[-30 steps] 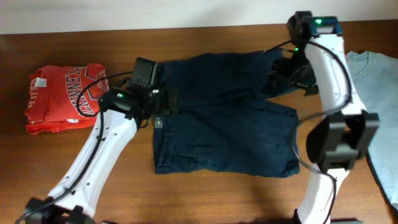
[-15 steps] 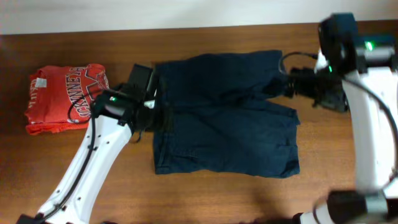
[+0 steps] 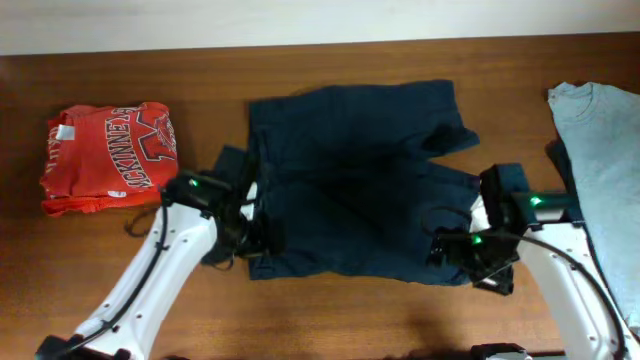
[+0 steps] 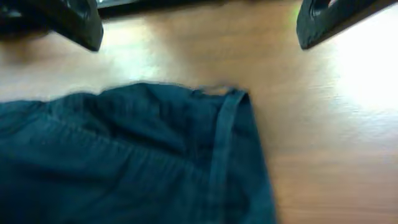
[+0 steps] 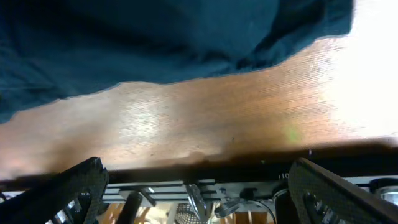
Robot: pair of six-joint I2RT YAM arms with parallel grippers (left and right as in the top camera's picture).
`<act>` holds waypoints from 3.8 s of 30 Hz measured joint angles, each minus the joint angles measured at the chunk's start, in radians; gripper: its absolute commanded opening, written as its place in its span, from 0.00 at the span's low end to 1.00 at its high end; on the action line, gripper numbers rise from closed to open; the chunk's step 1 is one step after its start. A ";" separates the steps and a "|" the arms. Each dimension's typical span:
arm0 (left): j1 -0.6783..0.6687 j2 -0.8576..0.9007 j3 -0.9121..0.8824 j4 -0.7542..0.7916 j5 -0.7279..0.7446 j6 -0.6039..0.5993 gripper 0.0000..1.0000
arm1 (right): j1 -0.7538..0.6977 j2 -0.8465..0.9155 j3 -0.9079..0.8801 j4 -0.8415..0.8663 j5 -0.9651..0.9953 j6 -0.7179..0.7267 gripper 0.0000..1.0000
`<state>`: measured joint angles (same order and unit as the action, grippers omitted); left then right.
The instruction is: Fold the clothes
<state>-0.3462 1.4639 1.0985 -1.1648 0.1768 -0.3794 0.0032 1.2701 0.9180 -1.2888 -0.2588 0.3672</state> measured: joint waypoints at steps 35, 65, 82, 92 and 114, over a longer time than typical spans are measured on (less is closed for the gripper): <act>0.003 0.141 -0.306 0.459 0.086 -0.010 0.01 | -0.193 0.031 -0.062 0.132 0.052 0.003 0.88; 0.101 0.141 -0.307 0.497 0.089 -0.010 0.01 | -0.193 0.071 -0.301 0.314 -0.039 0.029 0.61; 0.101 0.141 -0.307 0.500 0.089 -0.010 0.01 | -0.195 0.193 -0.299 0.407 -0.039 0.034 0.04; 0.101 0.130 -0.162 0.308 0.068 0.013 0.01 | -0.195 0.199 -0.188 0.249 -0.050 0.036 0.04; 0.099 -0.492 0.001 0.042 -0.063 0.020 0.01 | -0.194 -0.365 0.136 -0.177 -0.076 -0.031 0.04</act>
<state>-0.2474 0.9722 1.0992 -1.1233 0.1143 -0.3595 -0.1909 0.9054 1.0542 -1.4662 -0.3347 0.3367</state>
